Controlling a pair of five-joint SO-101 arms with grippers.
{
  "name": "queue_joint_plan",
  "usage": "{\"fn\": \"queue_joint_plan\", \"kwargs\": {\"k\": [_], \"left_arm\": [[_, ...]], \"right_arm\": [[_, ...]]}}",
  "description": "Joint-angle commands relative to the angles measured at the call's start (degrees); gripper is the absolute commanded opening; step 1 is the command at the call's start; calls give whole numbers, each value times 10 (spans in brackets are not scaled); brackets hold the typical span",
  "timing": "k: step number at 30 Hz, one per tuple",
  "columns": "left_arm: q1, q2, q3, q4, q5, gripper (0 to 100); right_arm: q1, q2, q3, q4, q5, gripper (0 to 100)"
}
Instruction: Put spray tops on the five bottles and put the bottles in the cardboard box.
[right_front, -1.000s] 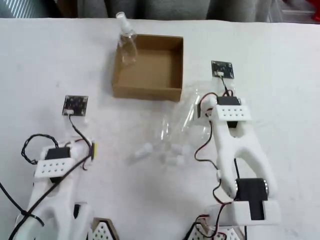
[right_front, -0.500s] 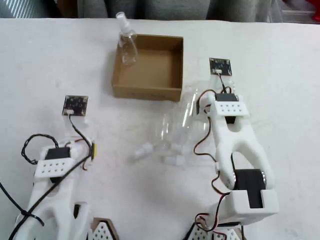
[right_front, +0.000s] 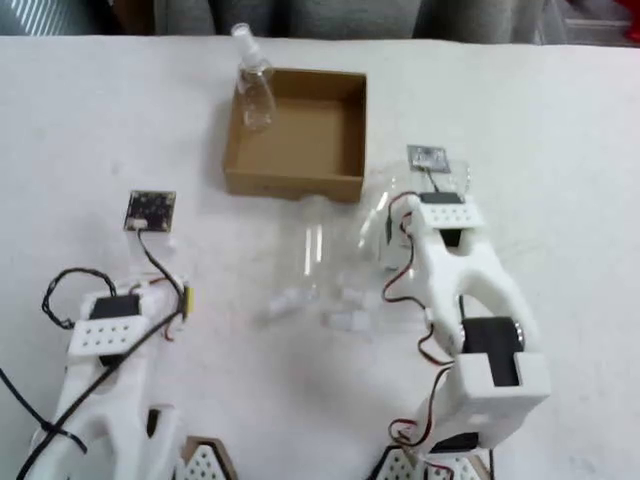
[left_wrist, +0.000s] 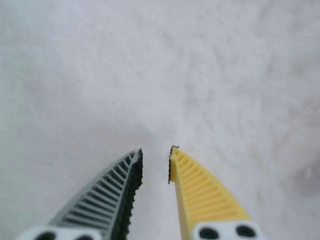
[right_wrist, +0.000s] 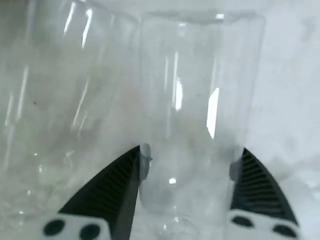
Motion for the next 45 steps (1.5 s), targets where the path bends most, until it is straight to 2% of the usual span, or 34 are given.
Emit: {"fn": "queue_joint_plan", "kwargs": {"k": [1, 5, 11, 16, 18, 22, 27, 30, 35, 41, 45], "left_arm": [[-3, -13, -4, -9, -7, 109], [-3, -13, -4, -9, -7, 109], [-6, -15, -4, -9, -7, 109], [-10, -16, -4, -5, -9, 109], [-46, -16, -4, -5, -10, 109], [-127, -16, -4, -3, -9, 109], [-185, -16, -4, 35, -11, 109], [-229, -17, 4, 41, -48, 109], [-309, -17, 1, 40, -49, 110], [-349, -12, 3, -24, -14, 110], [-368, -12, 3, -39, 9, 109]], "right_arm": [[11, -1, -24, 2, -1, 138], [42, -16, -58, 25, -1, 12], [51, -111, -137, 178, -1, 34], [-7, -223, -202, 259, 0, 37], [-56, -259, -218, 269, 8, 38], [-185, -306, -221, 269, 106, 37], [-348, -311, -219, 266, 207, 38], [-412, -291, -219, 259, 256, 38], [-441, -196, -205, 222, 283, 38], [-444, -73, -203, 138, 282, 38], [-450, -22, -204, 100, 282, 39]]}}
